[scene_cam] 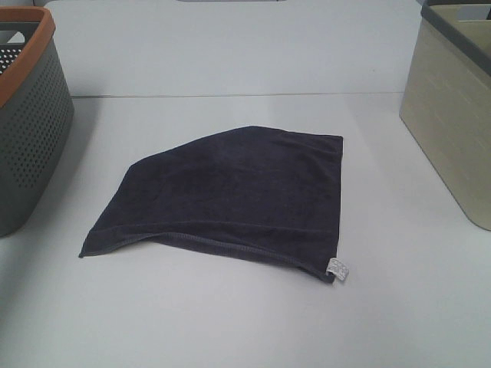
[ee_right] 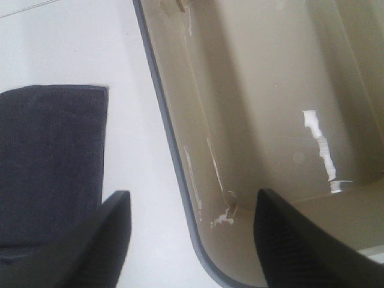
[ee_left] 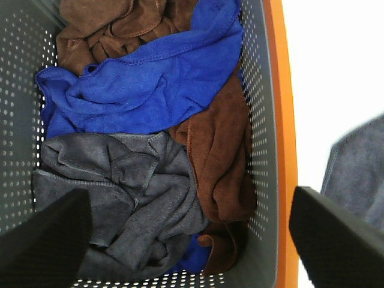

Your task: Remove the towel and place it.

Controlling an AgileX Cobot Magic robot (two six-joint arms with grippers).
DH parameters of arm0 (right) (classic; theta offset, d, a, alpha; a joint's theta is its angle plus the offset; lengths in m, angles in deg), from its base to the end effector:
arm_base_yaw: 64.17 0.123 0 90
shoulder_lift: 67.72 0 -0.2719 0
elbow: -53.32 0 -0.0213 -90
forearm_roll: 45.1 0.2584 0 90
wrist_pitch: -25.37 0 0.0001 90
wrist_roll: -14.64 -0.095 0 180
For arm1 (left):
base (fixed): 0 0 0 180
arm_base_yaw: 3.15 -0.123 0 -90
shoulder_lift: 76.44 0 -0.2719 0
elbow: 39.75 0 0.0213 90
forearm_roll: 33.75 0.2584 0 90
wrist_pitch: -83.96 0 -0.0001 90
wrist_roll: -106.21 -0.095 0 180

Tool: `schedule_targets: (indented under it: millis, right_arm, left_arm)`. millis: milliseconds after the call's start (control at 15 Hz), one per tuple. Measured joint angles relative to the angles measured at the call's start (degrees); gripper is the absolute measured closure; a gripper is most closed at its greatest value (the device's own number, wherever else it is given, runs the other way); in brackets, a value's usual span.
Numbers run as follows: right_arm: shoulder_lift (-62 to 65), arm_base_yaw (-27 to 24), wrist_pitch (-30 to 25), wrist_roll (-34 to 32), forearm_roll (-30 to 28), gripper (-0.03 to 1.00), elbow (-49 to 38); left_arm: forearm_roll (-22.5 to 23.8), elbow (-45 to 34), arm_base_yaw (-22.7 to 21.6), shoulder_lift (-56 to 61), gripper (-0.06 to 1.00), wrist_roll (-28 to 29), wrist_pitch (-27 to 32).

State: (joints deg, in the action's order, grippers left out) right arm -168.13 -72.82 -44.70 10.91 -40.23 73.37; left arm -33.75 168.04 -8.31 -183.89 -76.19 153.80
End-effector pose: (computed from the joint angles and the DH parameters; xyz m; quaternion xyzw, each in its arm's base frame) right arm 0.3442 -0.0447 0.3723 0.1079 0.9600 0.0313 0.2565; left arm 0.3785 0.0342 0.3678 -0.0232 0.9645 0.0173 0.2625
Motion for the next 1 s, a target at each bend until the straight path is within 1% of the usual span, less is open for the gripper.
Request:
schedule_targets:
  millis: [133,200,333,467,600,667,867,1000]
  right_arm:
    - [1.4,0.0,0.1,2.1,3.9,0.36,-2.5]
    - [2.7,0.6,0.1,2.6,4.1,0.36,-4.9]
    - [6.4,4.0,0.1,2.8,1.1,0.36,-9.1]
    - [10.7,9.4,0.0,2.8,-1.5,0.36,-12.4]
    - [15.4,13.8,0.0,1.3,-1.8,0.36,-15.8]
    - [17.8,14.8,0.0,0.9,-1.8,0.36,-17.7]
    - [26.9,15.3,0.0,0.8,-2.3,0.36,-25.1]
    - [34.0,15.3,0.0,0.8,-2.3,0.36,-30.8]
  left_arm:
    - [0.4,-3.1,0.0,3.7,0.11,0.2,0.0]
    - [1.5,-5.5,0.0,6.5,0.11,0.5,0.0]
    - [3.8,-11.2,-0.3,12.0,0.11,1.5,0.0]
    - [5.1,-16.7,-0.4,17.1,0.11,1.9,0.0]
    - [5.0,-21.4,-0.4,21.8,0.11,2.4,0.0]
    - [5.0,-24.0,-0.4,24.5,0.11,3.0,0.0]
    - [5.0,-31.2,-0.4,33.7,0.11,3.2,-0.1]
    - [5.0,-35.8,-0.4,40.6,0.11,2.1,-0.2]
